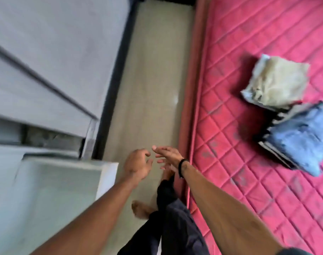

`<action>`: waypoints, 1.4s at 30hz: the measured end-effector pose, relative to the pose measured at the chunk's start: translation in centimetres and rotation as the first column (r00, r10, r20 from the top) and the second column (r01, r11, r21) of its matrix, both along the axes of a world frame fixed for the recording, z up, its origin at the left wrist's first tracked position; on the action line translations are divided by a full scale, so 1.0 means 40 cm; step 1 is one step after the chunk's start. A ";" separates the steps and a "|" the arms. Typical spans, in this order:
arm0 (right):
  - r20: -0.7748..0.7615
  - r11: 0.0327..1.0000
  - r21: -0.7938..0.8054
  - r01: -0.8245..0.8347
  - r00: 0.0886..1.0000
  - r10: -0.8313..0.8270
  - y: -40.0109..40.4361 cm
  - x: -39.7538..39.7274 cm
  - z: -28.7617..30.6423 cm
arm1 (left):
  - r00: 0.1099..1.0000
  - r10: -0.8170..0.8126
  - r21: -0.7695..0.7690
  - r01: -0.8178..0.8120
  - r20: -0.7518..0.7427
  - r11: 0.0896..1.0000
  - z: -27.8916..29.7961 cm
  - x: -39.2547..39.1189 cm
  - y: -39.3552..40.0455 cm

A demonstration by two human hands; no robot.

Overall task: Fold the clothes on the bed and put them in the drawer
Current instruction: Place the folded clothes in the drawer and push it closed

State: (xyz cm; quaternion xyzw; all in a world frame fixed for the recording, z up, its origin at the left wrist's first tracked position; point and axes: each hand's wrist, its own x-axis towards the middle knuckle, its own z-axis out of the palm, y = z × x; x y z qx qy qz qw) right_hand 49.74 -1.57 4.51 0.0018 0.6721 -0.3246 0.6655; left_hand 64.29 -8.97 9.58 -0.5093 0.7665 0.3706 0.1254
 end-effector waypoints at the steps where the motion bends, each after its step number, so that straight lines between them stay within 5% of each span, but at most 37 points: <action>1: -0.027 0.996 -0.018 0.086 0.996 -0.086 0.020 -0.079 0.015 | 0.999 -0.043 -0.009 0.043 -0.014 0.999 0.005 -0.092 -0.011; 10: -0.164 0.801 -0.067 0.595 0.786 -0.597 0.270 -0.598 0.059 | 0.974 -0.173 0.141 0.194 -0.148 0.971 0.066 -0.747 0.083; 15: -0.309 0.401 0.032 0.915 0.391 -0.867 0.500 -0.789 -0.012 | 0.963 -0.198 0.364 0.253 -0.182 0.896 0.009 -1.021 0.281; 19: -0.502 -0.007 -0.001 1.000 -0.006 -0.865 0.675 -0.880 -0.063 | 0.989 -0.133 0.527 0.148 -0.066 0.837 -0.056 -1.165 0.424; 21: -0.548 -0.099 -0.036 0.994 -0.103 -0.830 0.752 -0.924 -0.075 | 0.999 -0.005 0.622 0.026 -0.036 0.783 -0.103 -1.214 0.463; 26: -0.427 0.014 -0.010 1.000 0.009 -0.904 0.878 -1.014 -0.065 | 0.960 0.276 0.727 -0.226 0.052 0.649 -0.175 -1.294 0.496; 31: -0.210 0.150 0.148 0.977 0.180 -0.961 0.895 -1.078 -0.052 | 0.928 0.347 0.708 -0.335 0.134 0.622 -0.196 -1.301 0.482; 34: -0.201 0.238 0.161 0.958 0.268 -0.942 0.902 -1.105 -0.031 | 0.946 0.293 0.707 -0.301 0.137 0.641 -0.181 -1.306 0.473; 39: -0.232 0.198 0.052 0.979 0.205 -0.951 0.896 -1.153 0.010 | 0.983 0.157 0.651 -0.180 0.094 0.737 -0.151 -1.308 0.453; 42: -0.142 0.270 0.013 0.963 0.270 -0.953 0.901 -1.189 0.035 | 0.979 0.201 0.715 -0.153 0.018 0.682 -0.144 -1.328 0.436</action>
